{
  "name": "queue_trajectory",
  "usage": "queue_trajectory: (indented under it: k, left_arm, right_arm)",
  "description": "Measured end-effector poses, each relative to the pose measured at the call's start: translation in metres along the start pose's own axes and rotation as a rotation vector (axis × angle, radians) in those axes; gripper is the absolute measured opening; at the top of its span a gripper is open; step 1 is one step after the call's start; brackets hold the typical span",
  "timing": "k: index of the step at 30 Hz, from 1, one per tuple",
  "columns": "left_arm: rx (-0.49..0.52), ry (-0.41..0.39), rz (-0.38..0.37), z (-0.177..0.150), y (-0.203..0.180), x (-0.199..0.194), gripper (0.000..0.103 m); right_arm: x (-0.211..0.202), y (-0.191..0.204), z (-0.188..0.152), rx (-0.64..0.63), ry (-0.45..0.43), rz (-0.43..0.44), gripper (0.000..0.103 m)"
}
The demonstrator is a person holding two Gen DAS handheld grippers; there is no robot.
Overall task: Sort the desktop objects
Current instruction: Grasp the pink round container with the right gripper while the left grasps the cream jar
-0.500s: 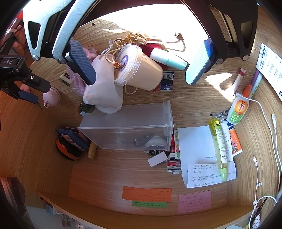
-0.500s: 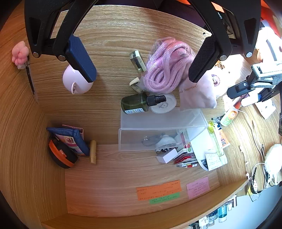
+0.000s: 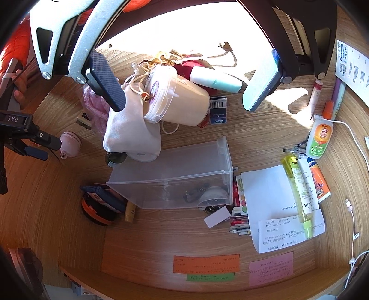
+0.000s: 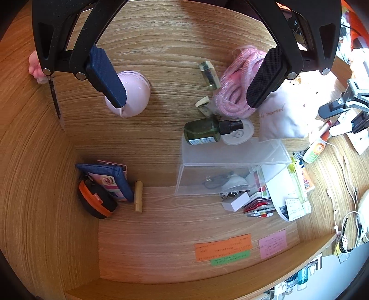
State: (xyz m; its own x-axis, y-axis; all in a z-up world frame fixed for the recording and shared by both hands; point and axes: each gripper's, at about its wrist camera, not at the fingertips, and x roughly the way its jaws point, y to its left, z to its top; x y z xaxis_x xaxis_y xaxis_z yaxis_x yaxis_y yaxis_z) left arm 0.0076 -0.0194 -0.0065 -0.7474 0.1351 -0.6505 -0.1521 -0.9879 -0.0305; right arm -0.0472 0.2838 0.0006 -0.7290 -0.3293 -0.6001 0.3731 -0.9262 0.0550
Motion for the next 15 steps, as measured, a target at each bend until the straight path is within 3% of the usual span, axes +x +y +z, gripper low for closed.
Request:
queue_trajectory:
  k: [13,15]
  left_arm:
    - [-0.008,0.109,-0.059,-0.008,0.016,0.031,0.103]
    - [-0.009,0.12,-0.062,-0.008,0.017,0.036,0.097]
  right_arm:
    - [0.027,-0.048,-0.009,0.064,0.122,-0.057,0.103]
    - [0.031,-0.053,-0.011,0.075,0.135,-0.053,0.103]
